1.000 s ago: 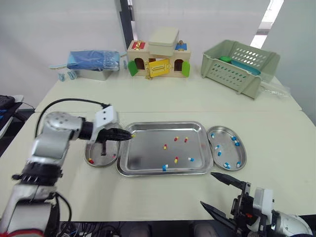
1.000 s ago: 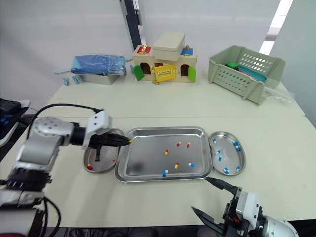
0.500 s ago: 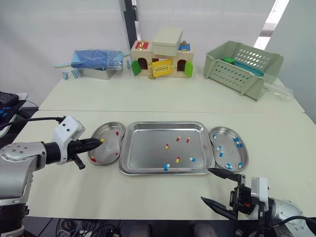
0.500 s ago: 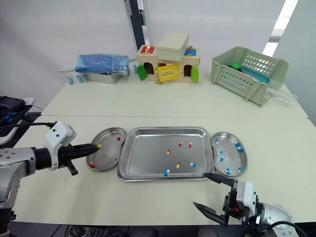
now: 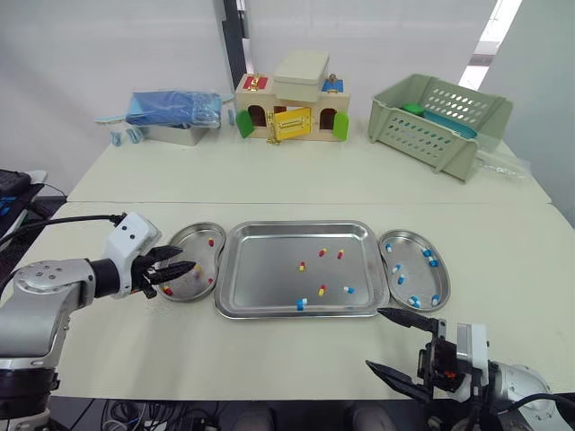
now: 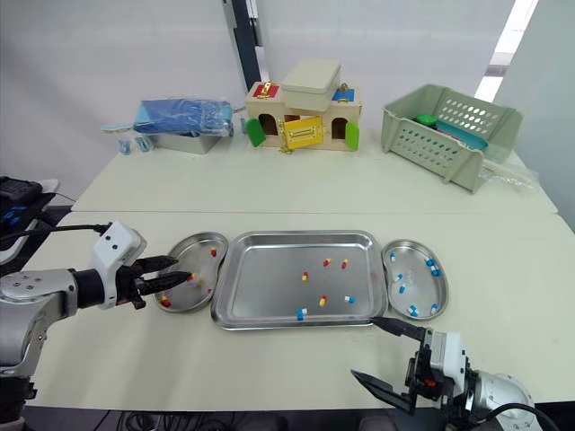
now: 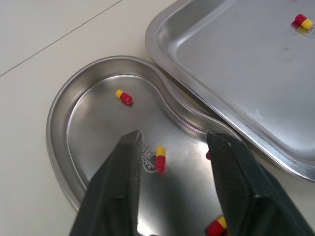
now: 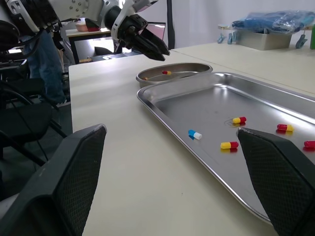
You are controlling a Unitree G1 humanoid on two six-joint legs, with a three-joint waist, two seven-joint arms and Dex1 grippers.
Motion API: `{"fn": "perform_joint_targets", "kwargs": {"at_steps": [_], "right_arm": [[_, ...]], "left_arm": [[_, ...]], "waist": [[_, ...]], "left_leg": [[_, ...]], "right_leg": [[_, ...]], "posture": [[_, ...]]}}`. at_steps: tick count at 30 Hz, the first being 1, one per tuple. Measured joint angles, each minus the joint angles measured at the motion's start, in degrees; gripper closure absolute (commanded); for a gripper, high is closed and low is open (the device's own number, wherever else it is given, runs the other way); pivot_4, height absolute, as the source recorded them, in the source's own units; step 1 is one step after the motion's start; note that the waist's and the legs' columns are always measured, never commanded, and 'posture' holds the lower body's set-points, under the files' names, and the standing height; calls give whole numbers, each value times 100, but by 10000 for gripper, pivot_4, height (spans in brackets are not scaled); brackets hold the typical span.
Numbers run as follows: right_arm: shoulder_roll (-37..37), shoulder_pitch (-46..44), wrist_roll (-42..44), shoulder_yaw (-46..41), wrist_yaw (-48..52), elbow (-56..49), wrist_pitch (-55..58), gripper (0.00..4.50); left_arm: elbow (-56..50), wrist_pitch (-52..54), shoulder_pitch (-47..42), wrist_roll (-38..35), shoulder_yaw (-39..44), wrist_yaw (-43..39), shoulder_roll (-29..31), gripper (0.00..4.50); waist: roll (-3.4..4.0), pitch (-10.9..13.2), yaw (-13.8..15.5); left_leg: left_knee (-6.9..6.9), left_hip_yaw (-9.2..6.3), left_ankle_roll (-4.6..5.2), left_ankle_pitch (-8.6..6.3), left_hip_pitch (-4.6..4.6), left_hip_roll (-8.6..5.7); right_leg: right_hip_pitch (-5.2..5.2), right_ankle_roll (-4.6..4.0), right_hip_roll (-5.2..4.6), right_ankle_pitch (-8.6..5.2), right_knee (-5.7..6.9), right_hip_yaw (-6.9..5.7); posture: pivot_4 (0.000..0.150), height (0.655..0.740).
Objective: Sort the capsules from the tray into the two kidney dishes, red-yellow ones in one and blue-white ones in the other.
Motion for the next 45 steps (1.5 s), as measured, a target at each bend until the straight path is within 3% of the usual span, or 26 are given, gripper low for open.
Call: {"fn": "perform_joint_targets", "kwargs": {"at_steps": [4,5,17,25,31,36,45], "right_arm": [[-31,13,1,-16,-82,-83,108,0],[-42,18,1,-18,-95,-83,119,0],[-228,-194,4,-287,-113,72,237,0],[-1105,-89,234,-1283,-9,353,983,0],[-1720,-91,317,-2073,328,1111,1574,0],[-2077,-979,-38,-2179,578,2718,1456,0],[-2247,-2013,-502,-2127,946,3999,988,0]], "left_arm": [[3,-36,-4,-33,-6,4,0,545],[3,-36,-4,-41,-6,5,0,199],[199,-113,-29,-121,17,109,-15,199],[346,-907,1004,-294,1292,100,-46,199],[1133,-1668,1893,-348,2418,-225,-23,199],[1941,-2626,2374,-309,3001,-293,-25,199],[2236,-3271,2481,-493,3100,-271,-67,199]], "waist": [[0,0,0],[0,0,0],[0,0,0],[1,0,-25],[-7,-4,-9],[-15,-9,-14],[-15,-9,-17]], "left_leg": [[0,0,0,0,0,0],[0,0,0,0,0,0],[0,1,0,0,0,0],[-3,6,1,0,4,1],[-5,7,1,-1,4,1],[-4,17,1,-1,7,0],[-5,17,0,-1,5,1]], "right_leg": [[0,0,0,0,0,0],[0,0,0,0,0,0],[0,0,0,0,0,0],[0,-2,-1,-1,-1,6],[3,-4,-2,-2,-5,2],[1,-4,-7,-2,-6,5],[2,-4,-8,-2,-5,3]], "posture": [[1500,7400],[1500,7400],[1500,7400],[1500,7400],[1500,7400],[1500,7400],[1500,7400]]}}
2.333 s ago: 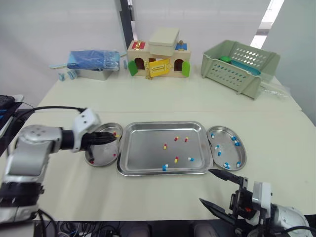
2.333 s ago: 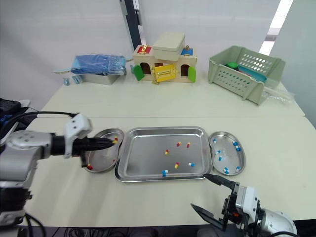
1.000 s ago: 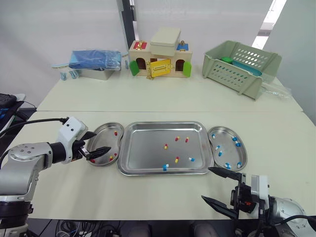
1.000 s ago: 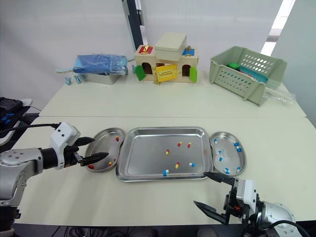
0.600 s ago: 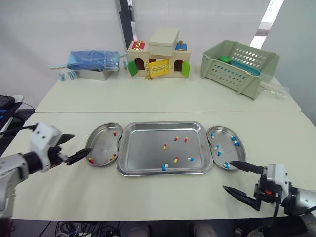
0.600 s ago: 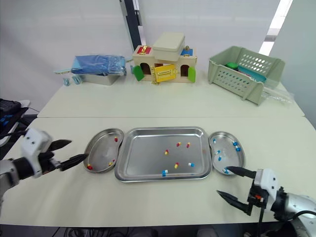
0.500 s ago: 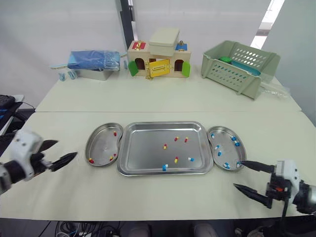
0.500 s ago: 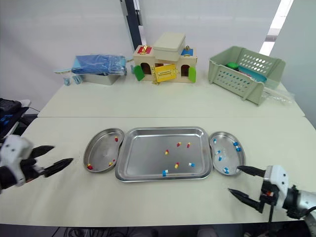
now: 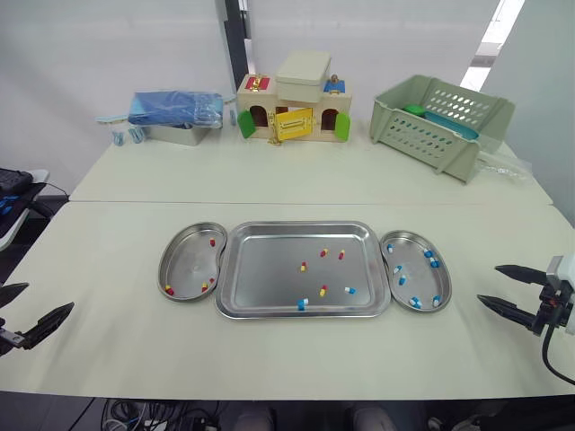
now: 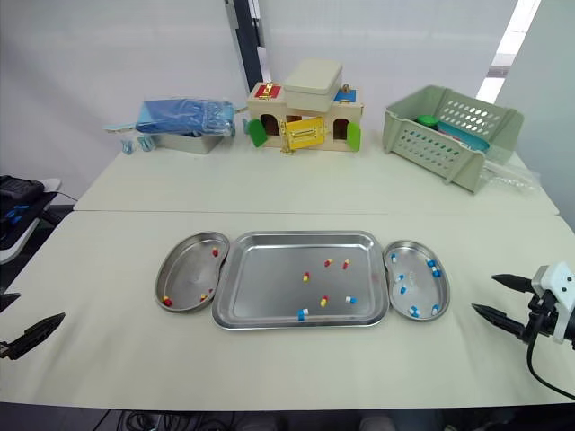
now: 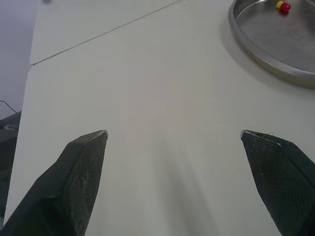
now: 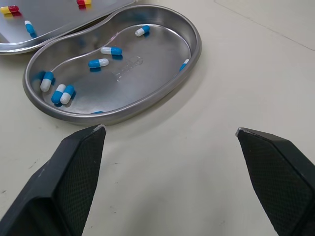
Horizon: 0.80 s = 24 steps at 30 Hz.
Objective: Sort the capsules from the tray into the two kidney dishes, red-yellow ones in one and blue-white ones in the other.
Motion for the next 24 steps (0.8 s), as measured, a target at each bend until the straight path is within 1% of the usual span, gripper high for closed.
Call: {"fn": "perform_joint_targets", "kwargs": {"at_steps": [3,7,12,15,18,21,24], "right_arm": [[0,-107,-112,25,80,64,-19,0],[1,-220,-152,85,121,96,-19,0],[1,-476,-154,157,245,98,-15,0],[1,-564,-149,196,324,49,-1,0],[1,-587,-140,200,346,-59,66,0],[1,-581,-98,197,362,-246,137,0],[-1,-462,80,143,446,-666,318,0]], "left_arm": [[-21,-164,4,-85,1,17,-131,199],[-181,-329,8,-297,0,21,-447,199],[-1318,-415,406,-697,-176,-125,-1094,199],[-2045,-246,828,-1043,-432,-313,-1400,199],[-2534,-148,1097,-1400,-646,-542,-1620,199],[-2947,-236,1266,-1519,-935,-611,-2057,199],[-3294,-535,1666,-1523,-1436,-795,-2540,199]], "waist": [[1,0,-5],[1,0,-4],[1,0,0],[1,0,-5],[1,0,1],[3,-1,4],[3,-2,0]], "left_leg": [[0,0,0,0,1,0],[0,-1,0,0,0,1],[1,2,-1,0,0,2],[1,2,-1,0,-1,3],[2,3,-1,0,0,2],[2,6,-1,0,-1,2],[1,5,-1,0,-1,2]], "right_leg": [[0,0,0,0,0,1],[0,0,0,0,1,-1],[2,0,-1,0,-1,2],[2,0,0,0,-1,2],[4,0,0,0,-2,2],[5,0,-1,0,-6,3],[6,0,0,0,-8,3]], "posture": [[1500,7400],[1500,7400],[1500,7400],[1500,7400],[1500,7400],[1500,7400],[1500,7400]]}}
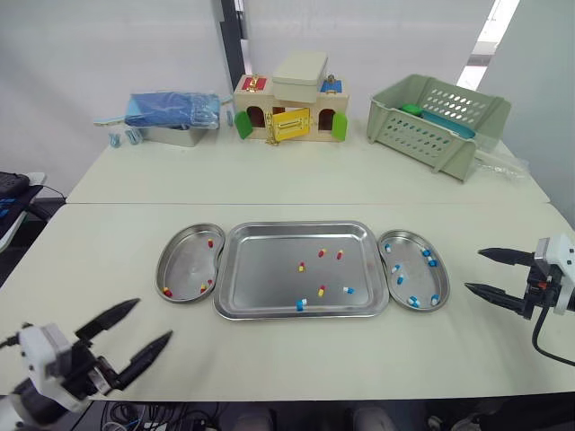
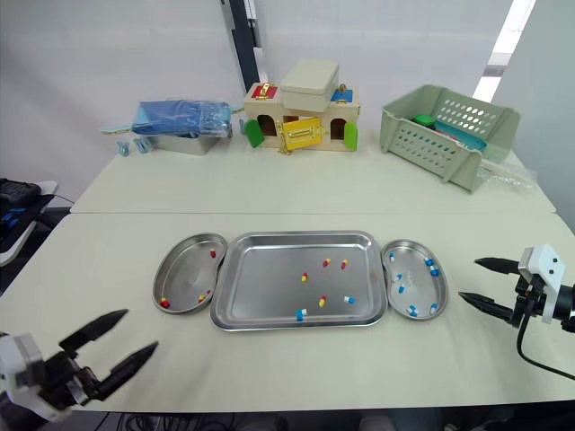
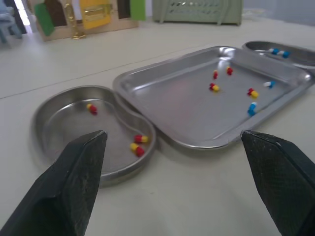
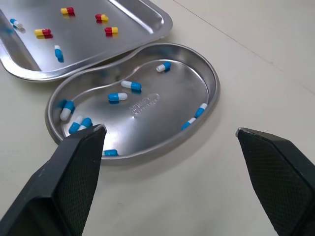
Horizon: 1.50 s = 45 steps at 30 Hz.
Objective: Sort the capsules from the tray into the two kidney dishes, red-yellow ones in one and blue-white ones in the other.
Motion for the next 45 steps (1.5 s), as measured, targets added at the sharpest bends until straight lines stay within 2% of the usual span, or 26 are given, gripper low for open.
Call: {"fn": "perform_joint_targets", "kwargs": {"at_steps": [6,11,15,21,27,29,35,38,41,45], "right_arm": [[-226,230,228,-29,203,-754,526,0],[-502,161,239,65,323,-1187,980,0],[-588,-313,267,502,325,-1651,1539,0],[-581,-1718,216,1708,246,-2399,2458,0],[122,-3117,-258,3247,-50,-2896,3330,0],[274,-3320,-360,3571,-102,-3006,3489,0],[1340,-4255,-1133,4704,-394,-2622,3675,0],[1920,-4630,-1618,5169,-525,-1968,3490,6115],[2285,-4711,-1940,5500,-568,-1494,3280,15979],[2451,-4792,-2208,5592,-599,-1182,3140,15979]], "left_arm": [[-261,-666,515,116,-582,-187,-625,199],[-426,-1112,831,200,-1088,-285,-805,199],[-391,-1504,954,379,-1595,-469,-855,199],[-54,-1960,701,505,-1885,-616,-732,199],[329,-2597,379,690,-2002,-566,-720,199],[405,-2768,382,709,-2005,-535,-725,199],[507,-3040,601,656,-2054,-327,-770,199],[541,-3185,687,652,-2152,-305,-783,0],[565,-3274,681,644,-2234,-273,-785,0],[596,-3376,685,638,-2241,-174,-784,0]], "waist": [[0,-1,16],[9,-5,12],[12,-7,1],[26,-10,10],[26,-10,12],[26,-11,12],[26,-11,-10],[25,-11,-13],[25,-11,-5],[25,-11,2]], "left_leg": [[3,0,0,0,3,-2],[-2,-1,1,-1,1,-1],[-2,-3,1,-1,2,-1],[-4,-8,1,-1,-6,-1],[-4,-12,0,-1,-12,-2],[-5,-15,1,-2,-16,-2],[-6,-18,1,-2,-16,-2],[-6,-18,1,-2,-14,-3],[-6,-19,1,-2,-19,-4],[-6,-20,1,-2,-19,-4]], "right_leg": [[12,0,0,0,-6,-3],[14,0,0,0,-26,-5],[22,4,1,4,-40,-7],[16,5,1,5,-49,-11],[6,5,1,6,-47,-12],[4,5,1,6,-50,-15],[-5,4,3,7,-43,-13],[-7,4,3,7,-41,-12],[-9,4,2,7,-43,-14],[-10,4,1,7,-42,-14]], "posture": [[1500,7400],[1500,7400],[1500,7400],[1500,7400],[1500,7400],[1500,7400],[1500,7400],[1500,7400],[1500,7400],[1500,7400]]}}
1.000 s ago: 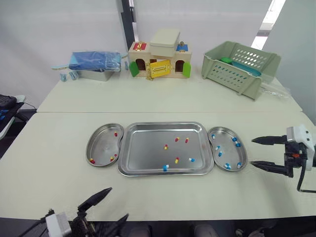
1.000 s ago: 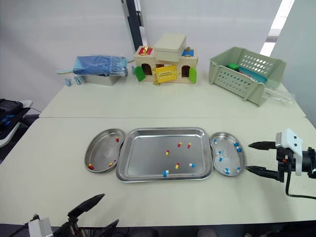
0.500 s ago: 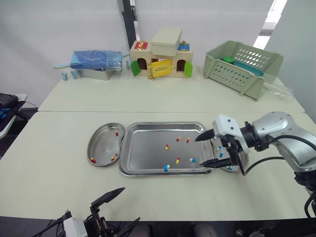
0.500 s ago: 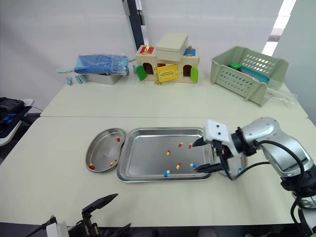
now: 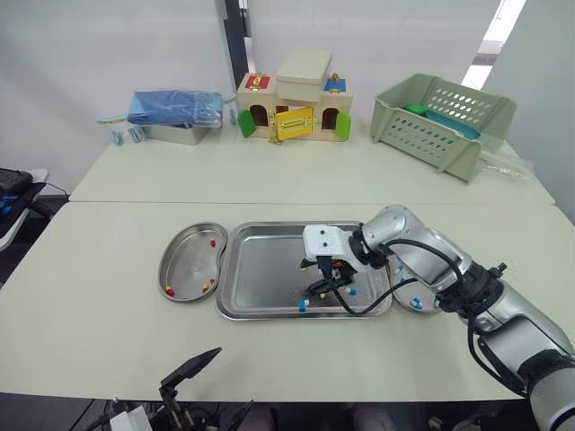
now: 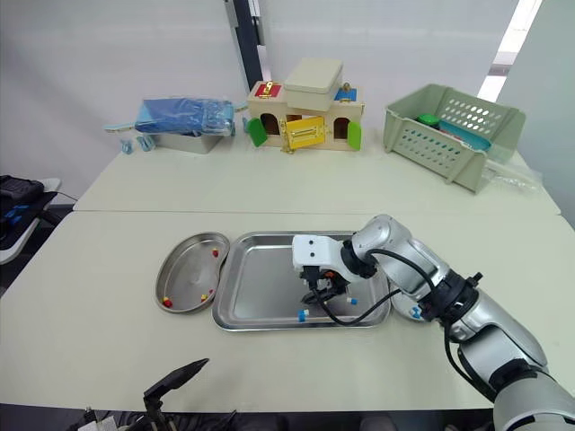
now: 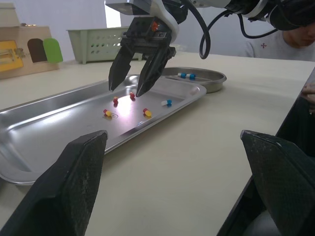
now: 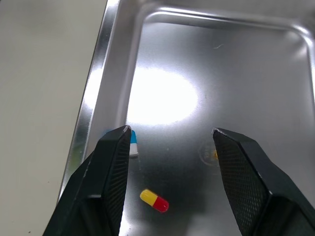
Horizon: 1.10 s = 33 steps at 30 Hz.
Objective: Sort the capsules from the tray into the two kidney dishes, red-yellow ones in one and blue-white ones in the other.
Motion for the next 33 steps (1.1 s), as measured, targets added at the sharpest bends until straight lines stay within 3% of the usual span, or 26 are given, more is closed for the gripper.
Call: {"fn": "perform_joint_targets", "kwargs": {"at_steps": [22,24,33], "right_arm": [[435,31,-621,378,250,451,-128,15979],[446,39,-696,418,261,459,-181,20098],[469,163,-978,514,330,563,-490,20098]], "left_arm": [[34,-96,2,-4,-217,237,143,0],[33,-96,3,-4,-218,253,157,0],[33,-108,5,13,-227,379,223,0]], "waist": [[2,1,-22],[3,1,-22],[3,1,-21]], "left_leg": [[-2,-1,0,0,0,1],[-2,-1,0,0,0,1],[-3,-1,0,0,0,0]], "right_leg": [[-4,0,2,0,2,0],[-4,0,2,0,2,0],[-4,0,2,0,2,1]], "posture": [[1500,7400],[1500,7400],[1500,7400]]}}
